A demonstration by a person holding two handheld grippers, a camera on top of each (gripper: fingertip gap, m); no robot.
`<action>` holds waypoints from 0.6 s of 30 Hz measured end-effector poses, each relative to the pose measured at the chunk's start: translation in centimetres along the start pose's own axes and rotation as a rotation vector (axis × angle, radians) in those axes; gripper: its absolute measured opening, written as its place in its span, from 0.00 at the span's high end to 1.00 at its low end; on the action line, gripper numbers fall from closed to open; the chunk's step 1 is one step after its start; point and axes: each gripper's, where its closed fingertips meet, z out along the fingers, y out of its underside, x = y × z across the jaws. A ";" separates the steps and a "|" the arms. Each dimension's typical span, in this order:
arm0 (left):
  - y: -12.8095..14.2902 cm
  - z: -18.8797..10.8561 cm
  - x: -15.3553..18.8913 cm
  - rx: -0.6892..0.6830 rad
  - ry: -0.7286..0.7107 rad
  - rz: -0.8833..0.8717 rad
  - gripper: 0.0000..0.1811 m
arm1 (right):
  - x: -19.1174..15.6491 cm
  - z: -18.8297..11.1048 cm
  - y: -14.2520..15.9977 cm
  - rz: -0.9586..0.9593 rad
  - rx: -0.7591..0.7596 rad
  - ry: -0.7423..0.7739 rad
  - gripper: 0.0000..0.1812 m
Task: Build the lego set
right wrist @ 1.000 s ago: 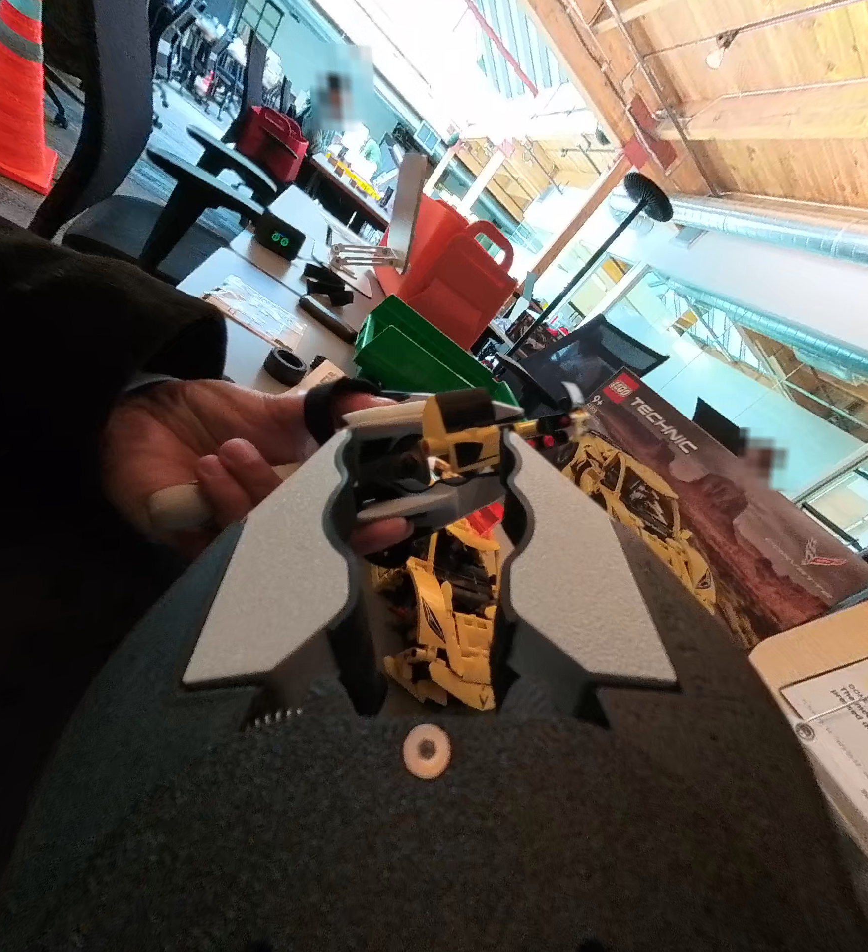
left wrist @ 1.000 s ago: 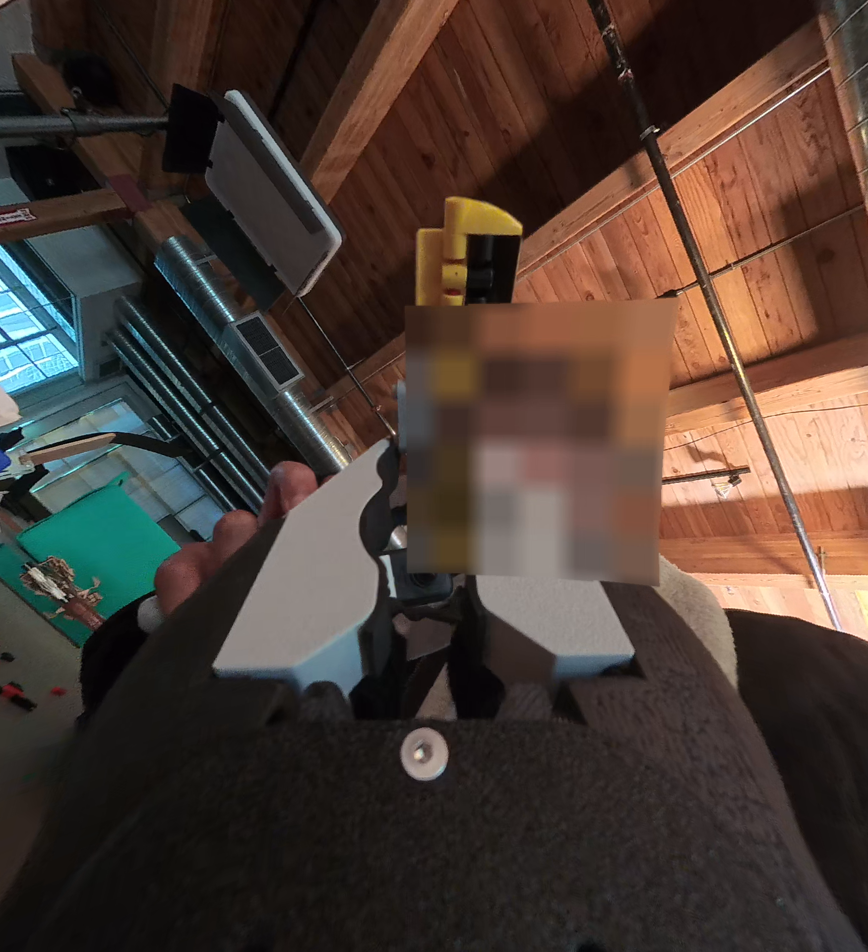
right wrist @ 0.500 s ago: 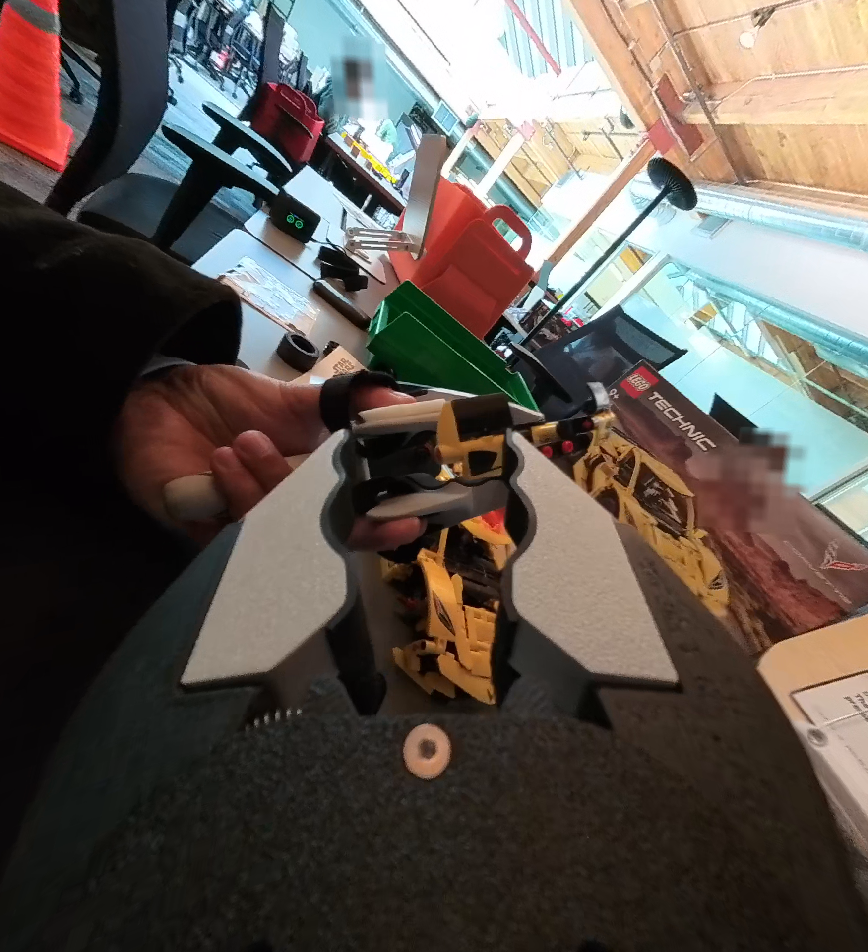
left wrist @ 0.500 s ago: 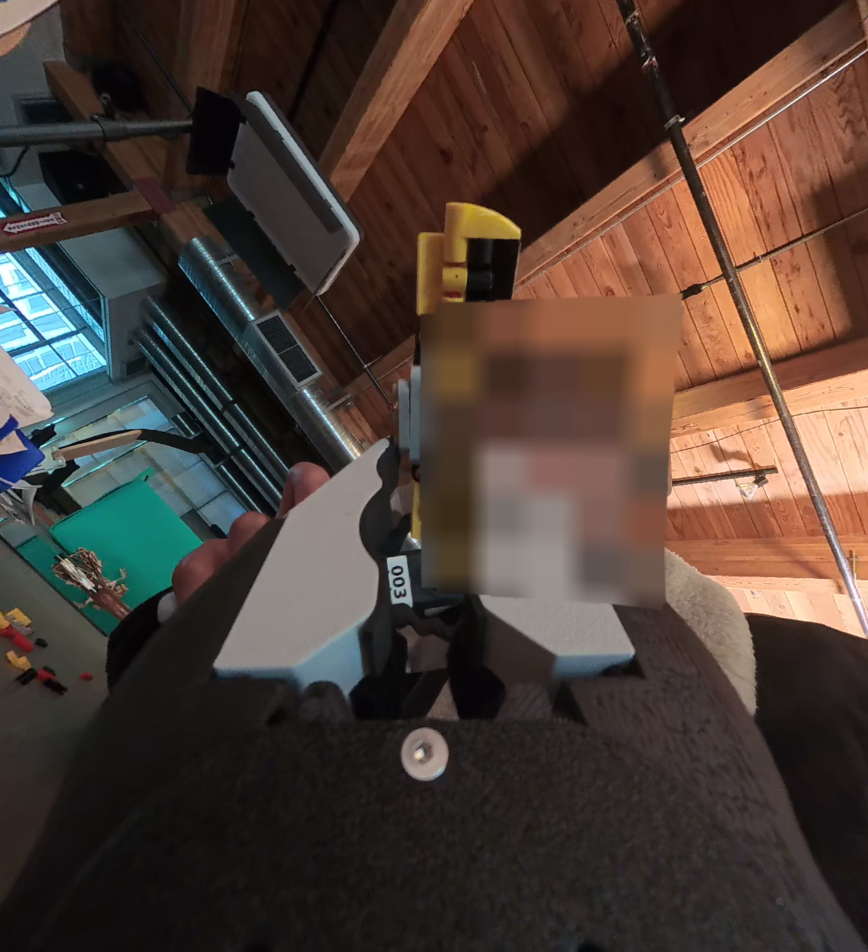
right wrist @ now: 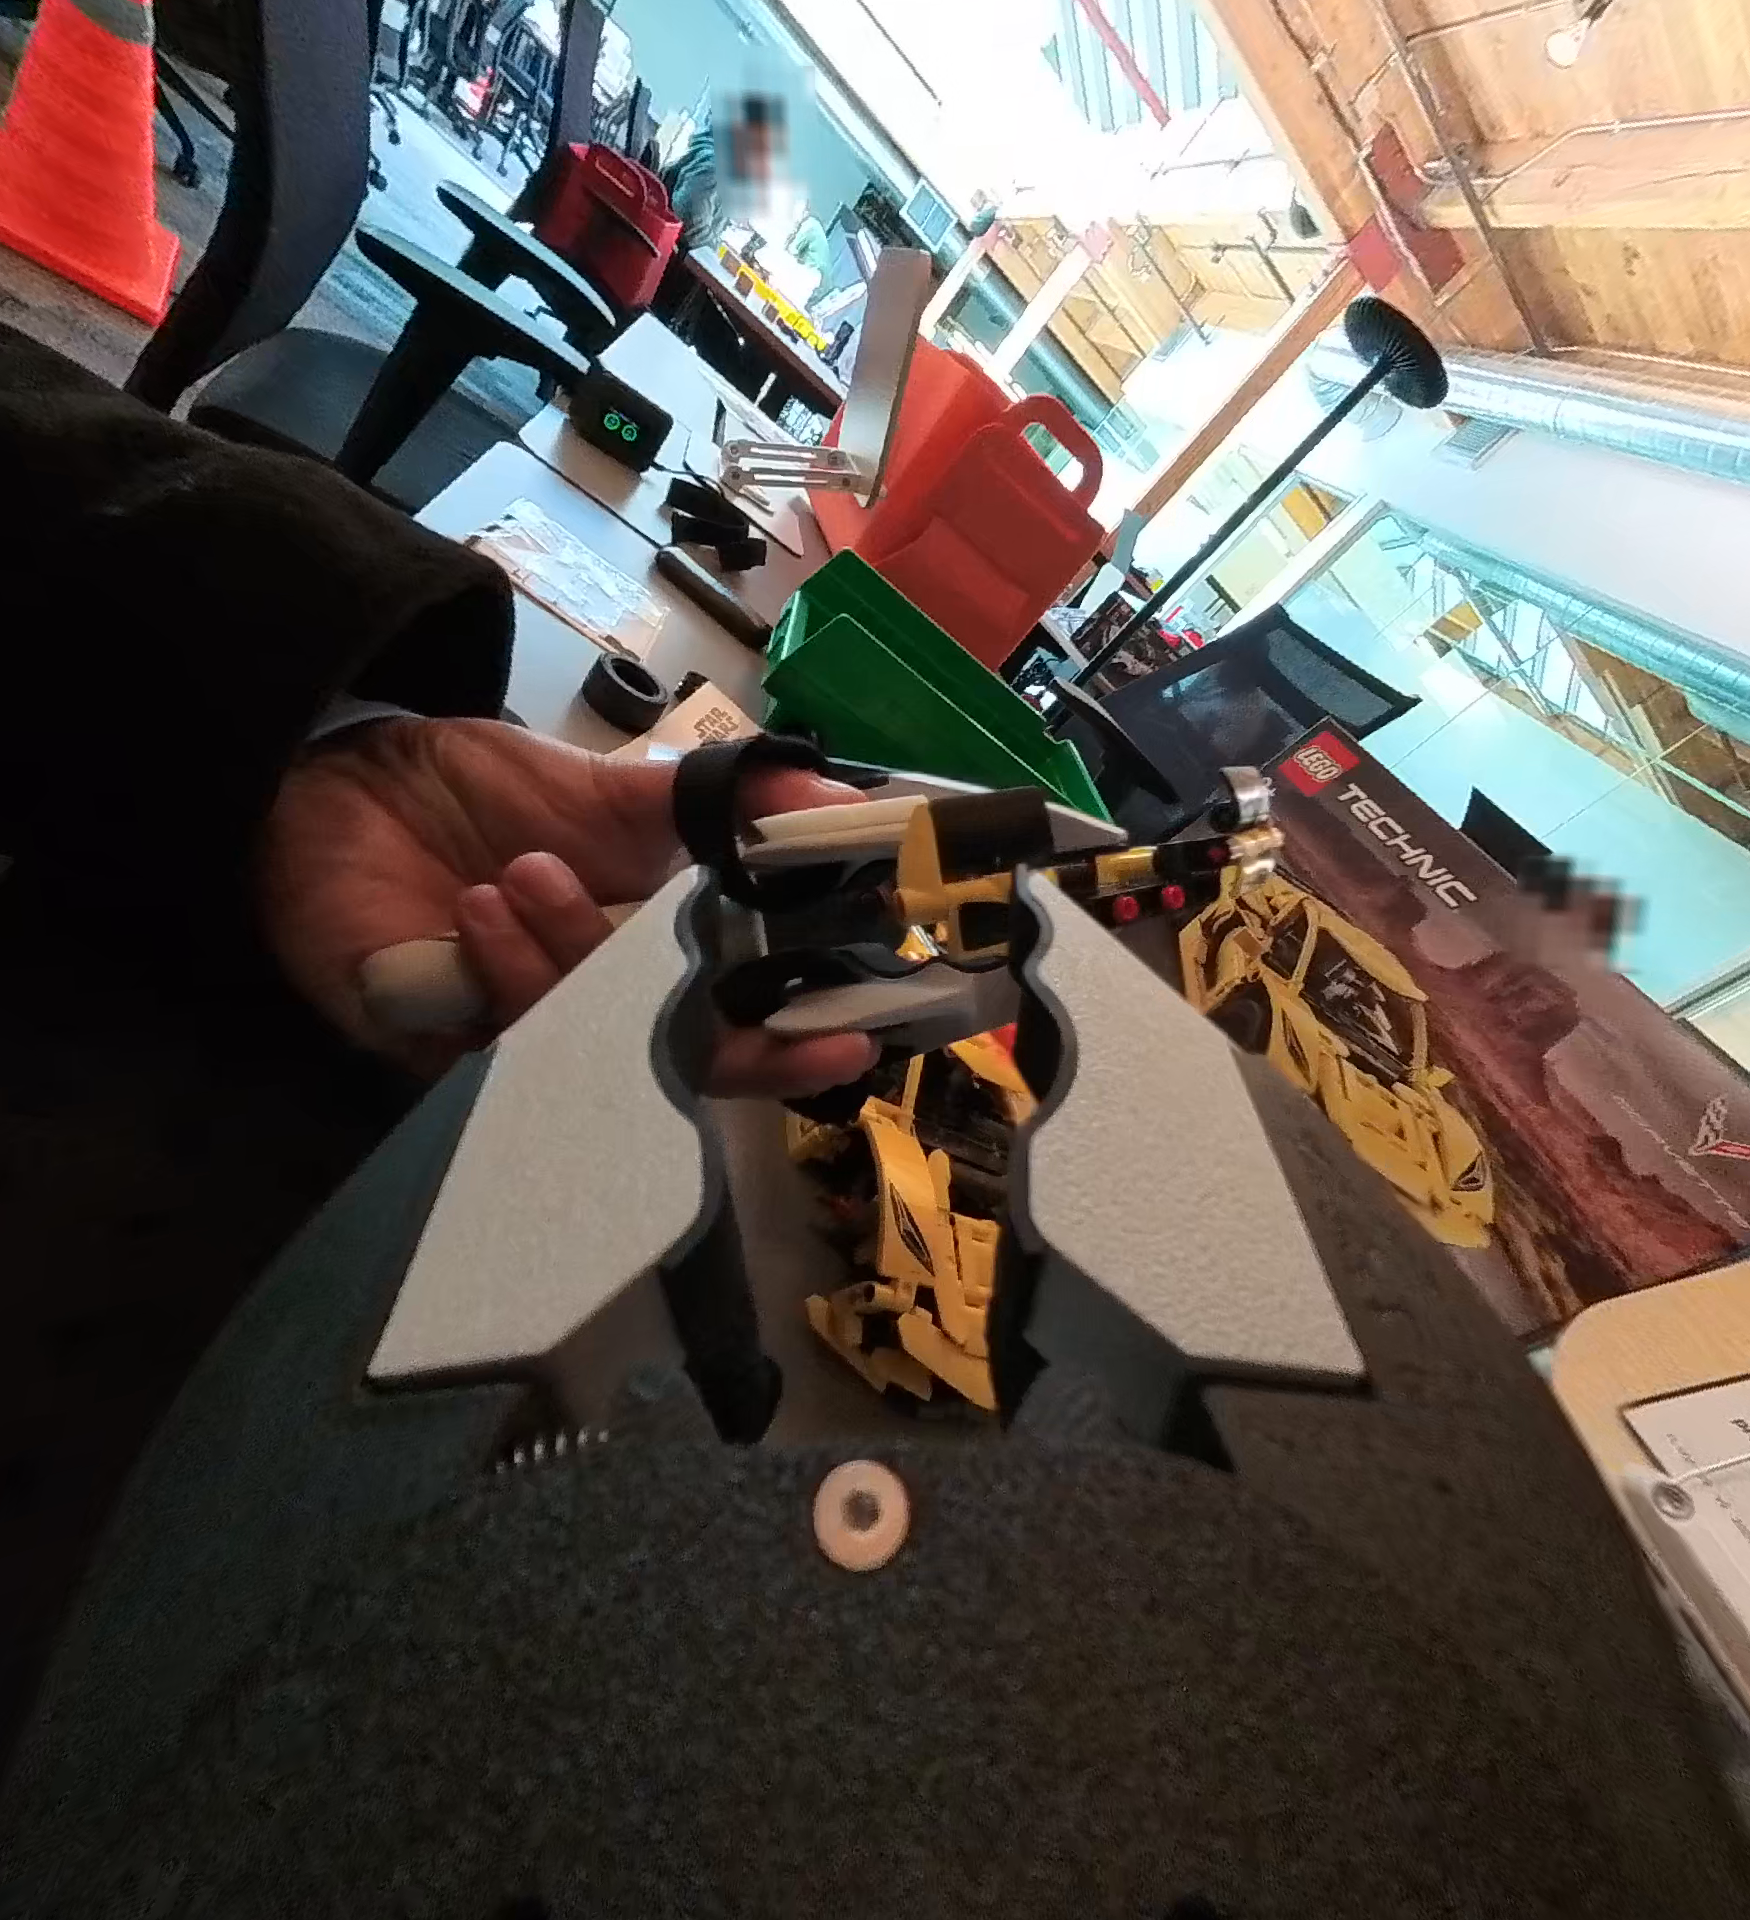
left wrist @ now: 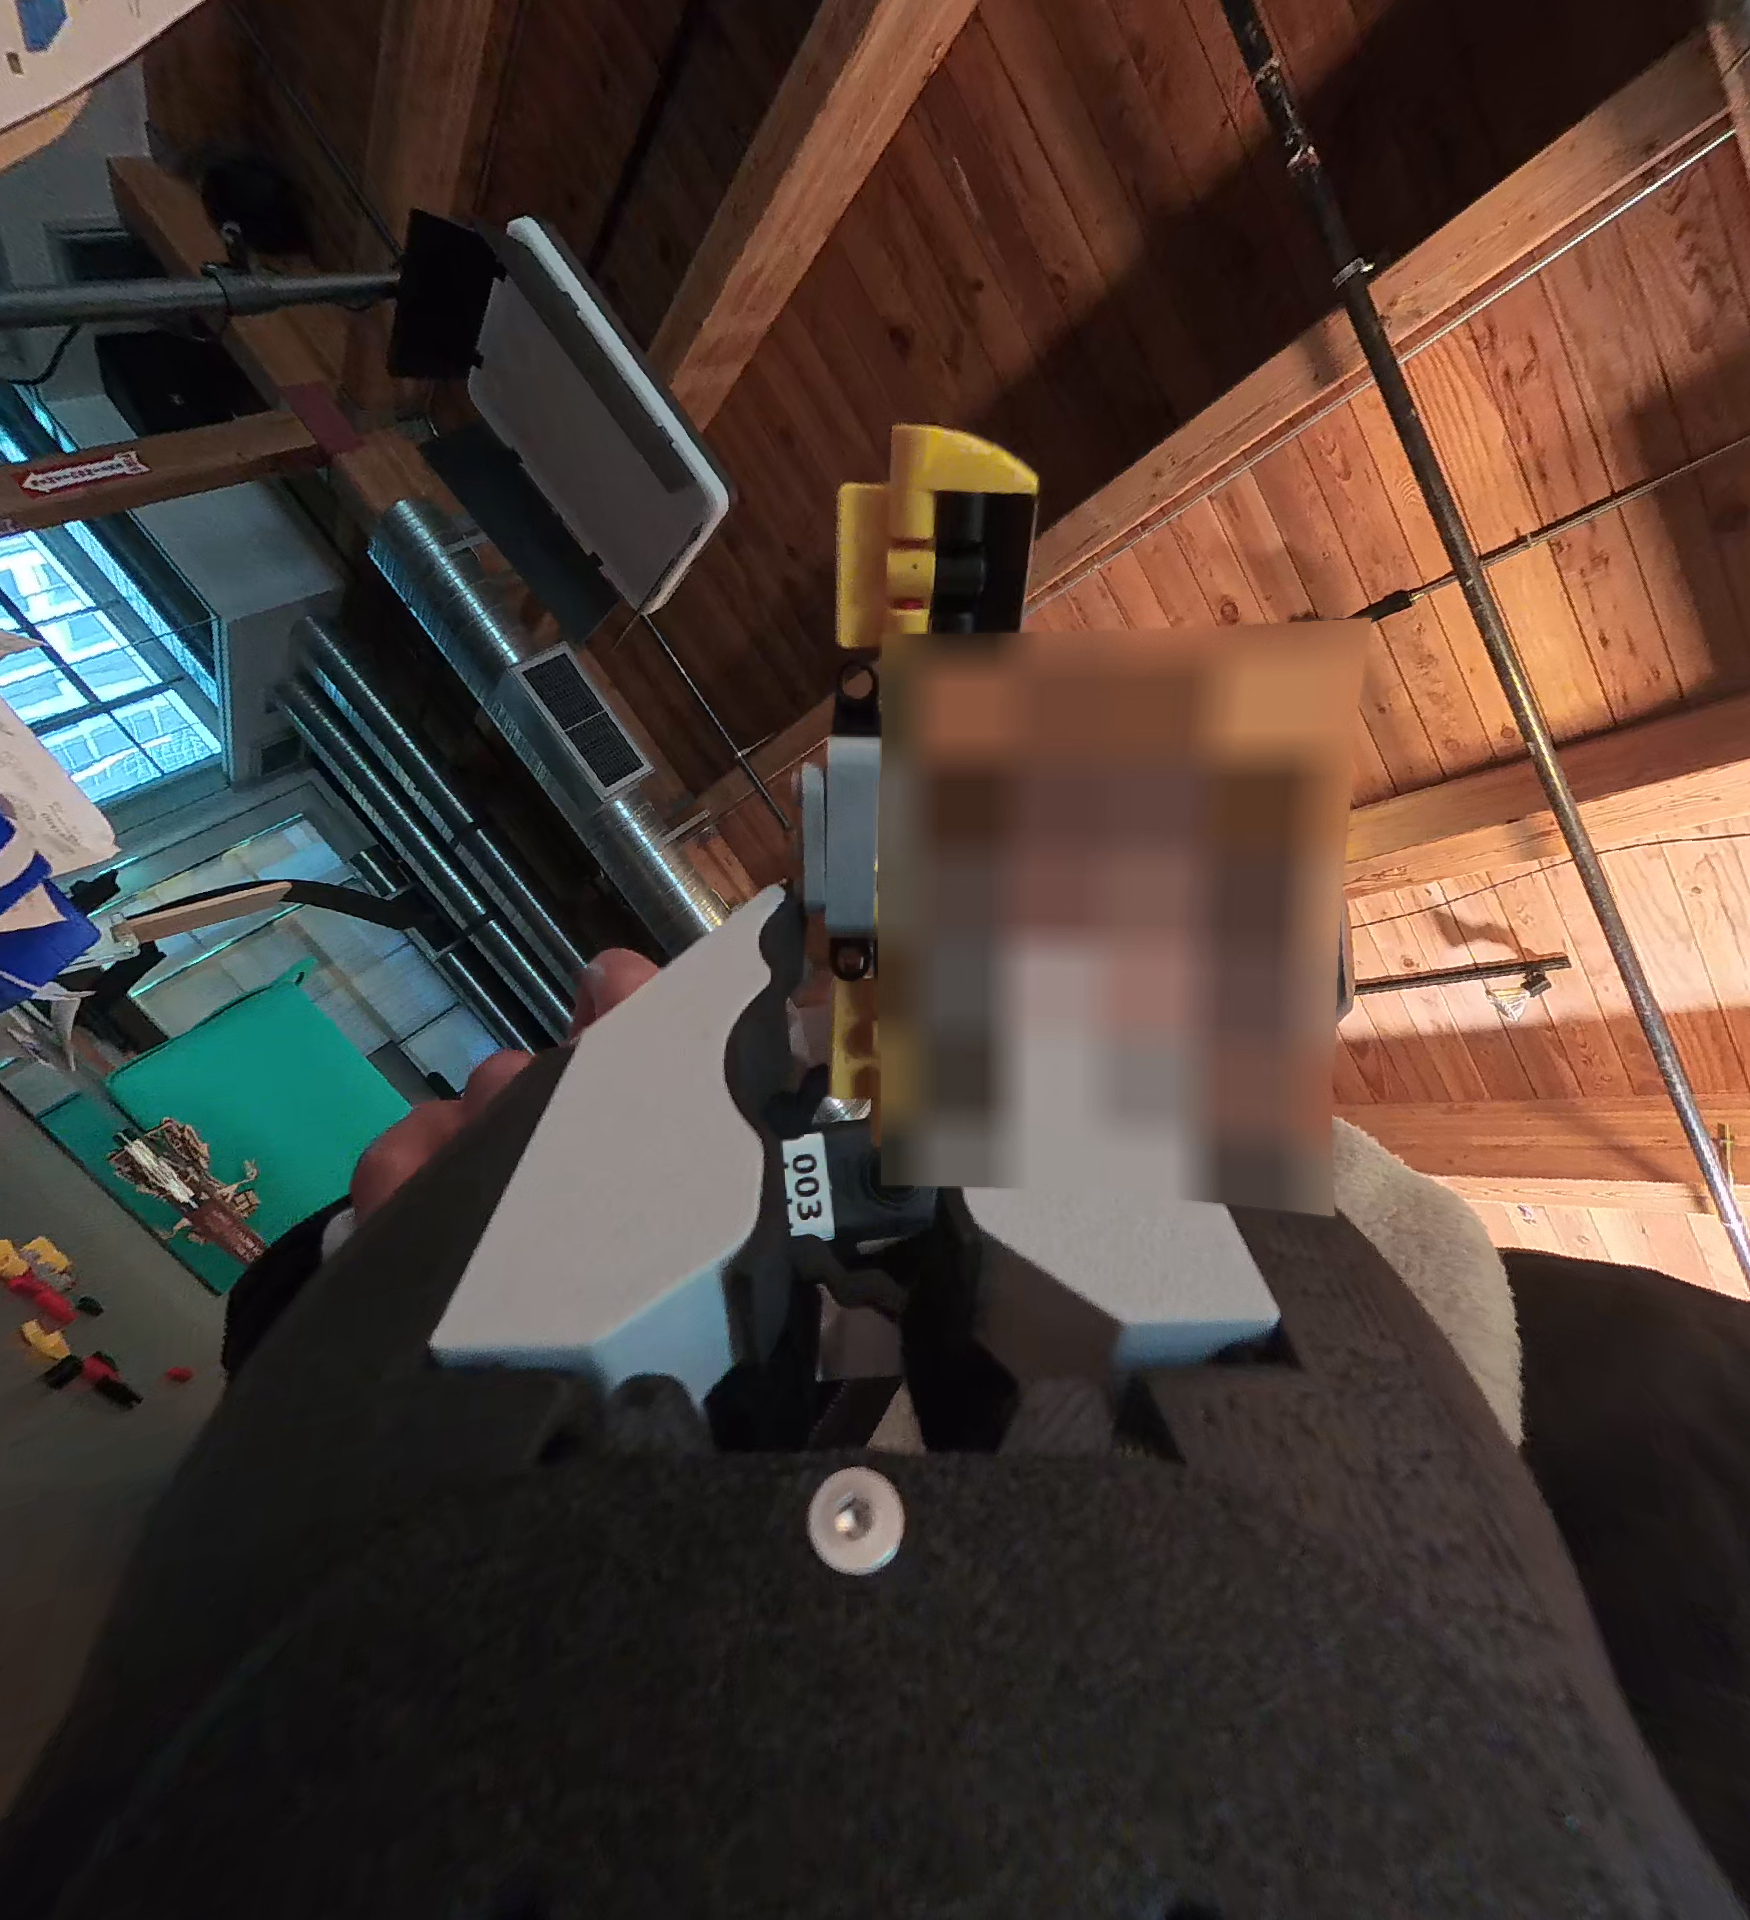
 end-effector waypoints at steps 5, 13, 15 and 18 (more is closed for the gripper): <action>-0.3 -0.2 0.1 0.015 0.005 -0.002 0.89 | -0.5 -0.2 -0.1 0.010 0.006 -0.040 0.78; -0.1 -0.1 0.2 0.009 0.012 -0.007 0.89 | 0.8 -0.1 0.3 0.046 0.004 0.019 0.69; -0.1 0.0 0.2 0.004 0.015 -0.009 0.89 | 0.2 0.2 0.6 0.038 -0.009 -0.001 0.67; -0.2 -0.1 0.3 0.012 0.021 -0.011 0.89 | 0.0 0.2 0.8 0.049 -0.028 -0.016 0.69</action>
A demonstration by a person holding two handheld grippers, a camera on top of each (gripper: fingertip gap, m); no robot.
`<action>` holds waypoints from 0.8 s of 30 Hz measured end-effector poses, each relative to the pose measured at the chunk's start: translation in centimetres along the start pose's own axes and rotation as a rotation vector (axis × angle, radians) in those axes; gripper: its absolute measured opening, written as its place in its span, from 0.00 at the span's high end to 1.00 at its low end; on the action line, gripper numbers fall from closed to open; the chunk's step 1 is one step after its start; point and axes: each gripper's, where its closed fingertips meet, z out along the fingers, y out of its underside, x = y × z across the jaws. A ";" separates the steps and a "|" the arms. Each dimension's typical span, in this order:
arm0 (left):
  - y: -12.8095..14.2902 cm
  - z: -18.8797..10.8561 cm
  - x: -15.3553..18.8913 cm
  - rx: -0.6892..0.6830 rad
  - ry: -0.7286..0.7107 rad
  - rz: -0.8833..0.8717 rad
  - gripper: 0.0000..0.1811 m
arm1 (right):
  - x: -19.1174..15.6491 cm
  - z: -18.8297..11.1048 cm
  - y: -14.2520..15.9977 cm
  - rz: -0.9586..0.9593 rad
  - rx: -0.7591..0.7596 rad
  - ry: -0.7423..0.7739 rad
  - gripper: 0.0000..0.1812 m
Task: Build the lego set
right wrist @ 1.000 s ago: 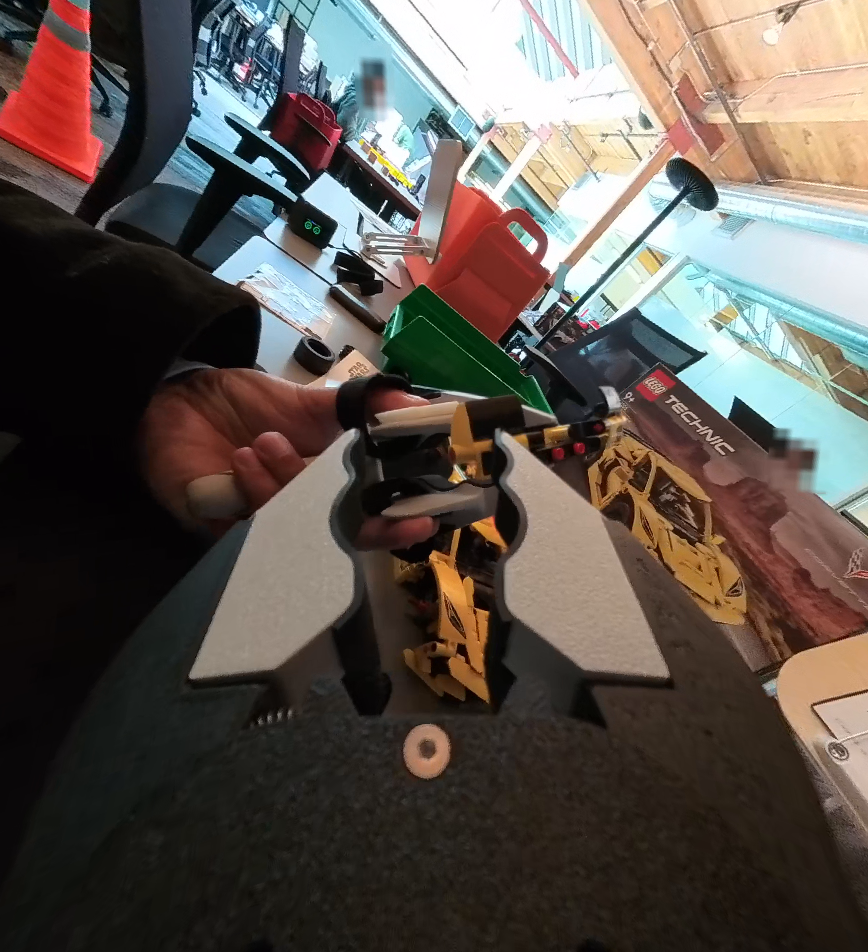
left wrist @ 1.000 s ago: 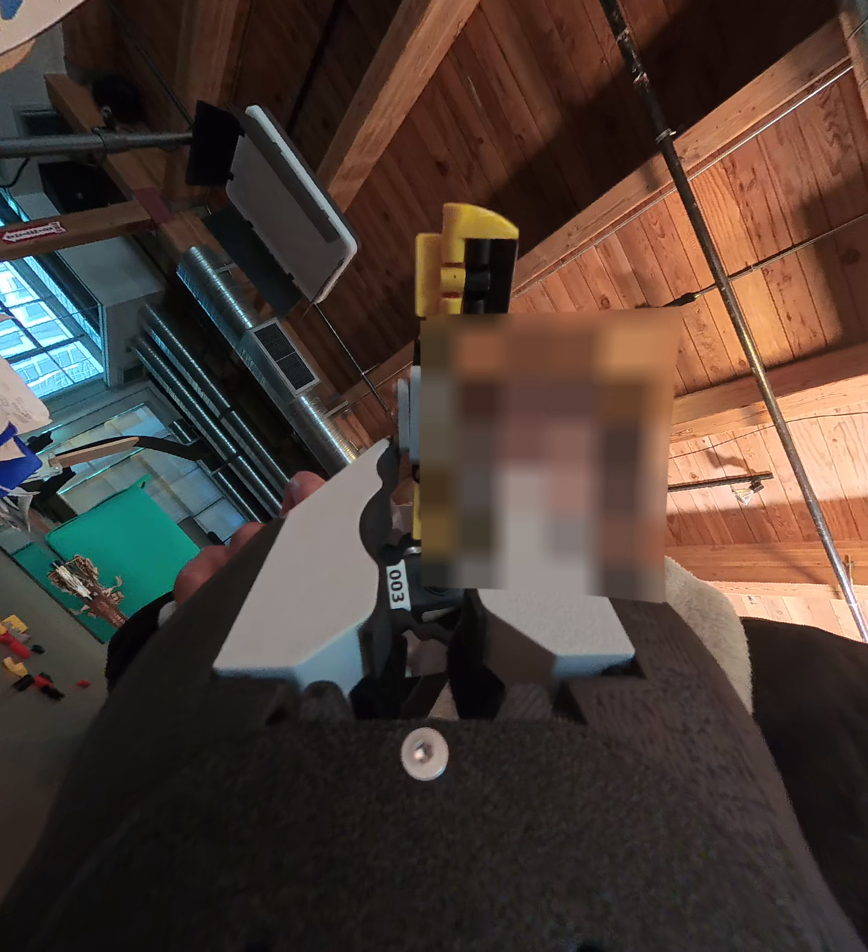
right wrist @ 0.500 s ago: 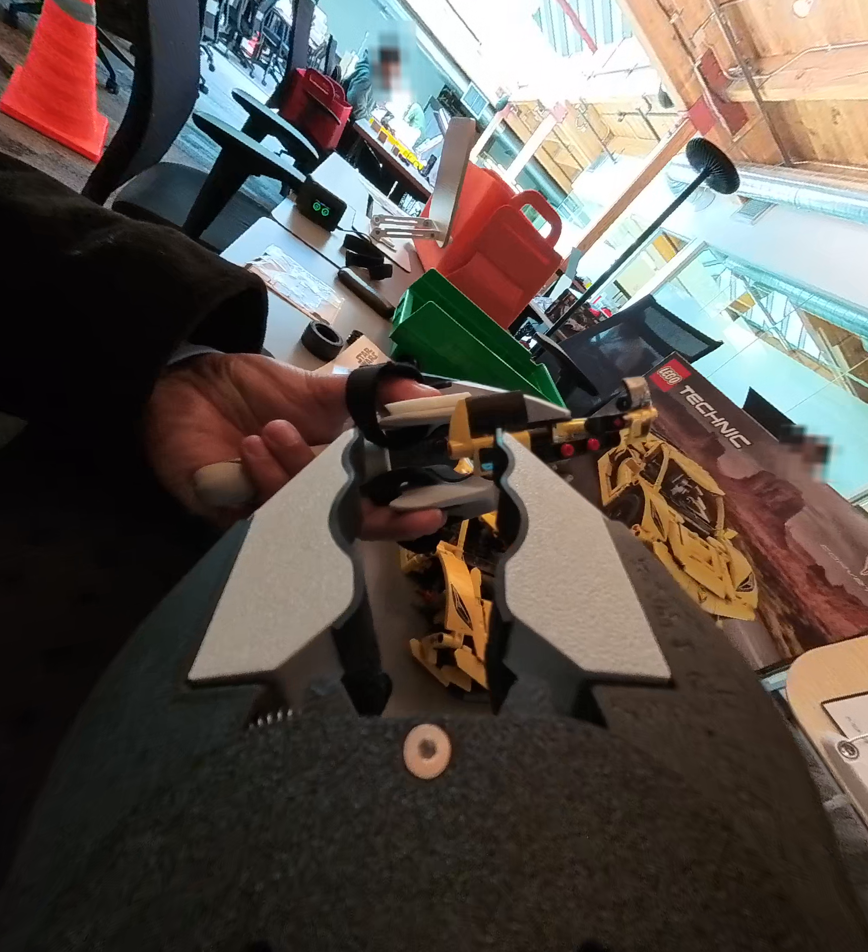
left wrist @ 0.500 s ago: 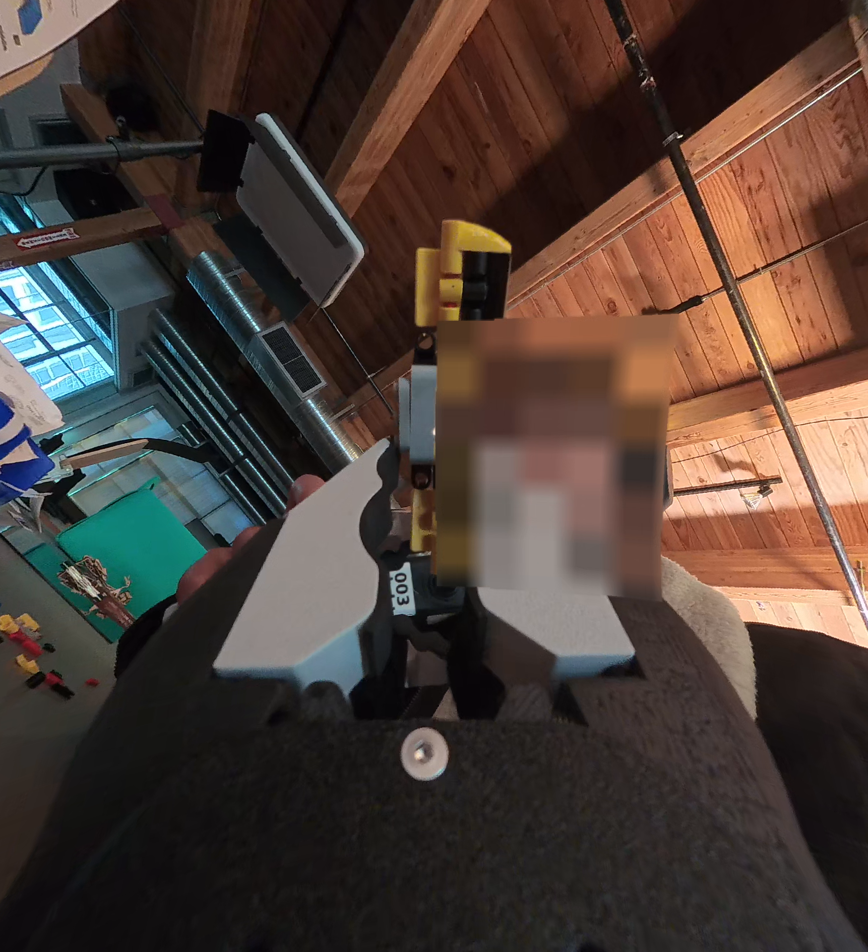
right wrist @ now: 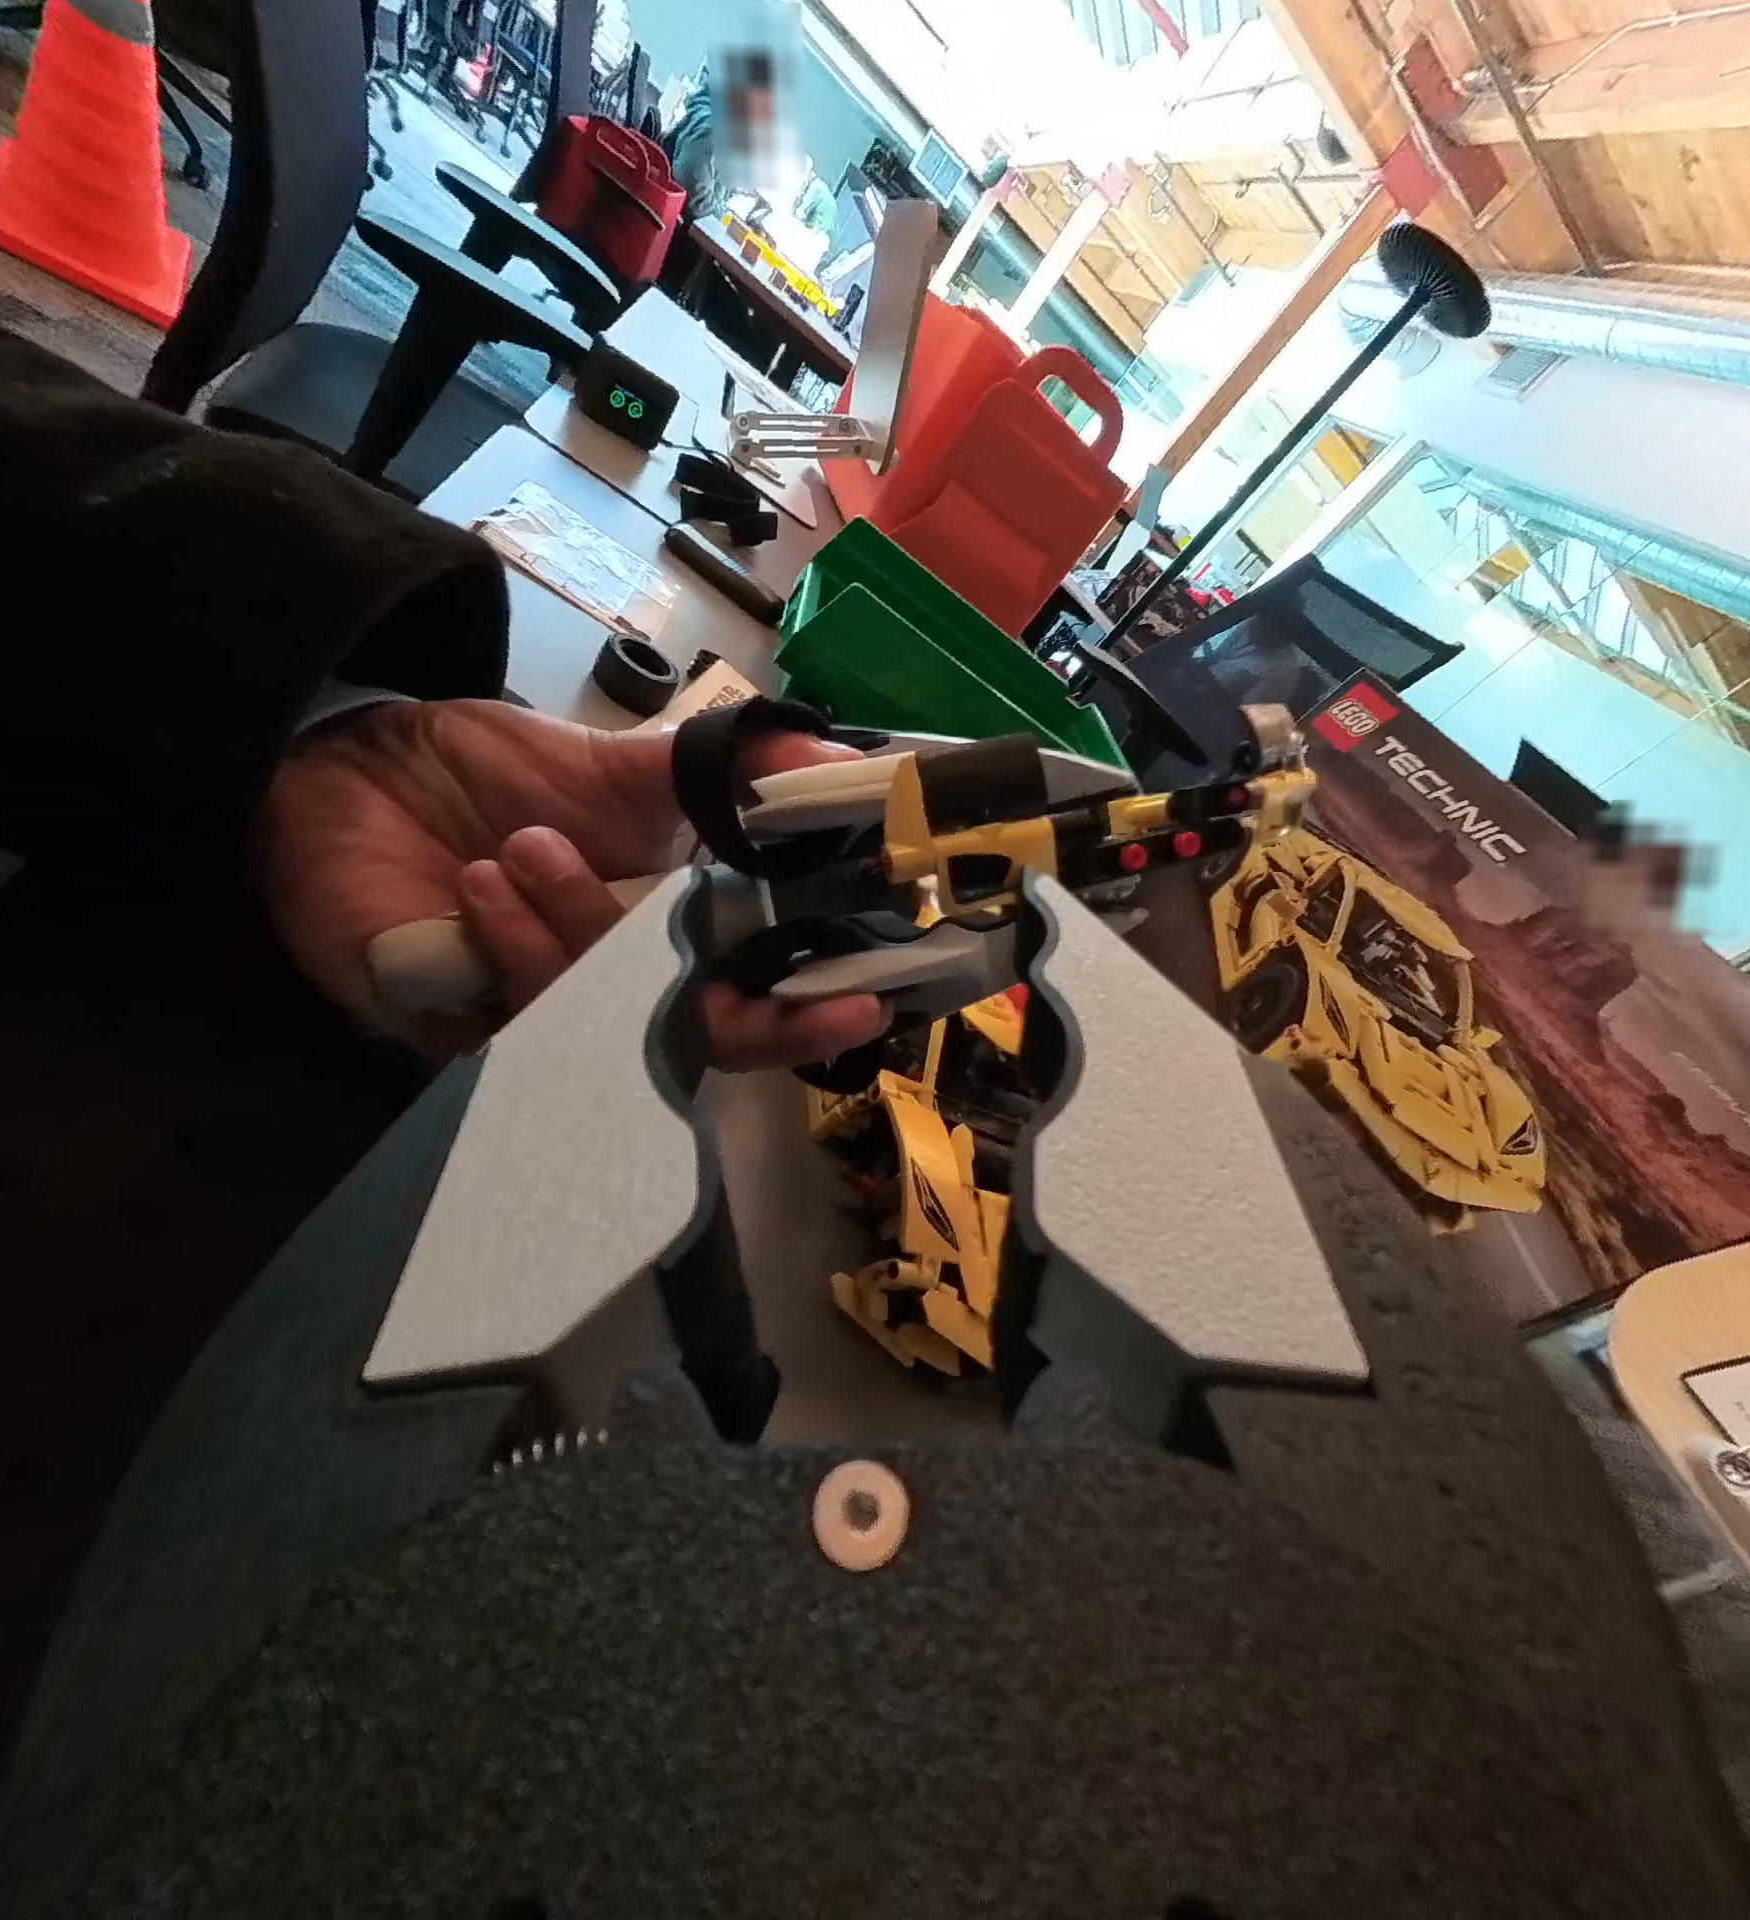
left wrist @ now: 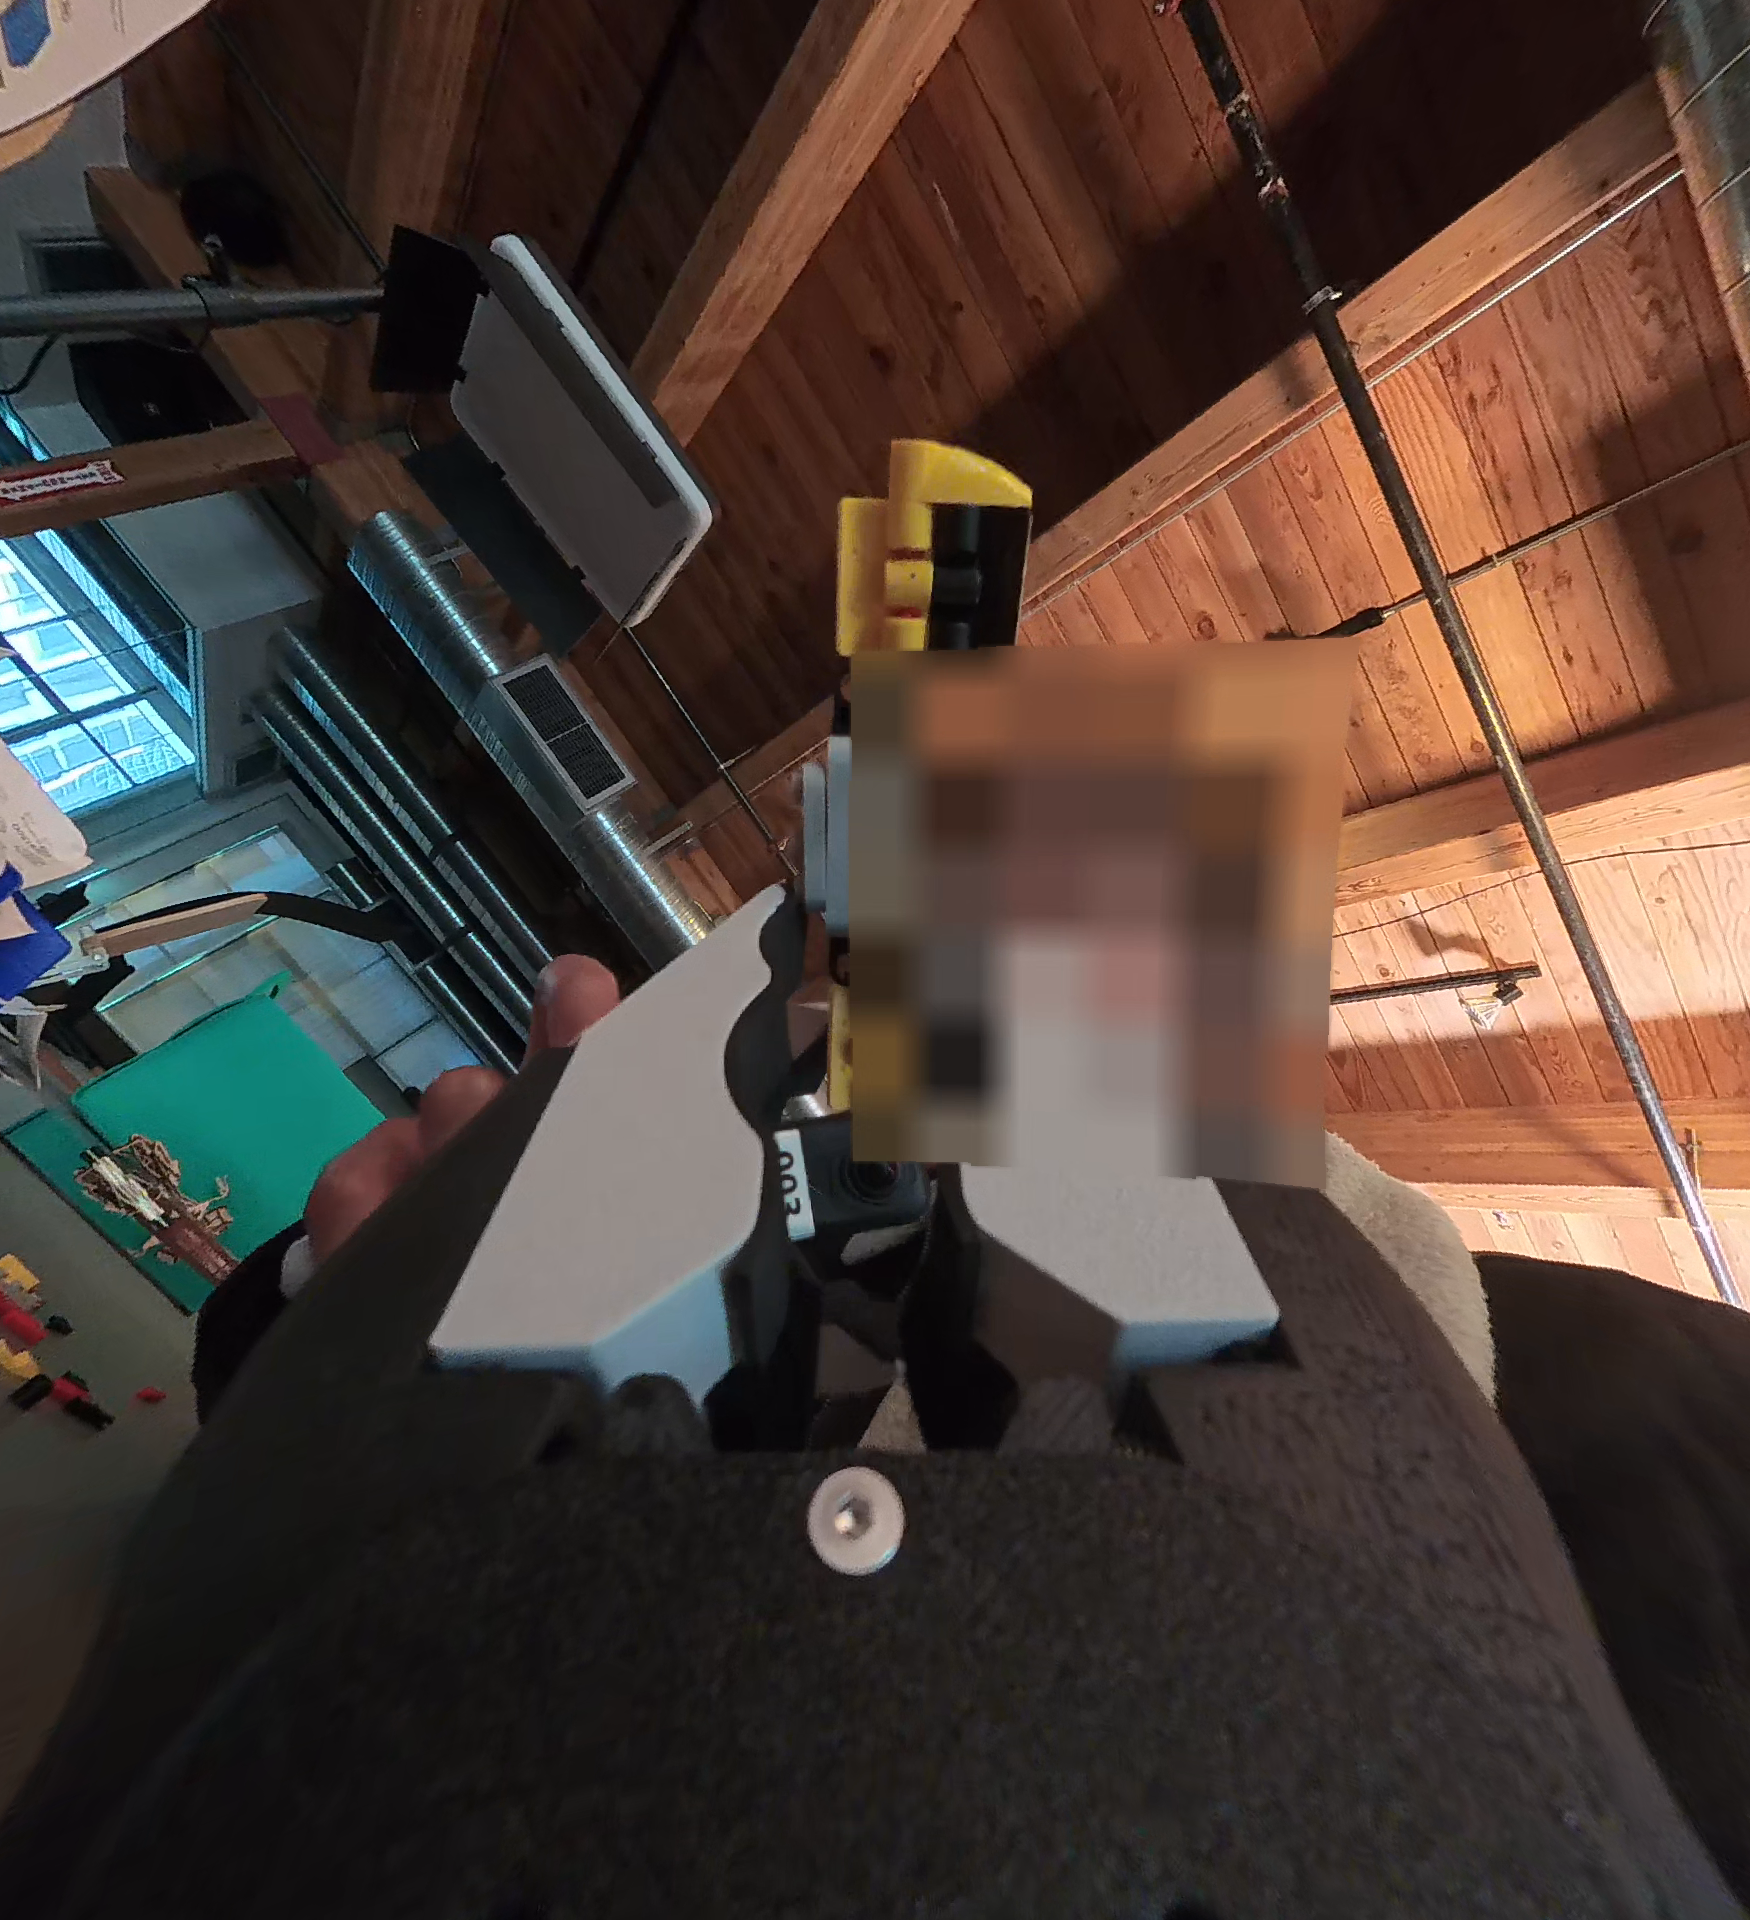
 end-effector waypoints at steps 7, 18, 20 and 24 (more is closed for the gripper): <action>0.3 0.2 -0.1 -0.018 -0.001 -0.003 0.89 | 0.9 -0.3 -0.4 0.027 0.028 0.034 0.68; 0.1 0.0 0.0 -0.005 -0.003 0.003 0.89 | 0.8 -0.3 -0.4 -0.009 0.017 0.041 0.69; 0.2 0.1 0.0 -0.014 -0.002 0.001 0.89 | 0.4 0.0 -0.1 -0.003 0.004 0.024 0.68; 0.3 0.1 0.1 -0.015 0.003 -0.001 0.89 | 0.3 0.0 0.0 0.004 0.006 0.019 0.67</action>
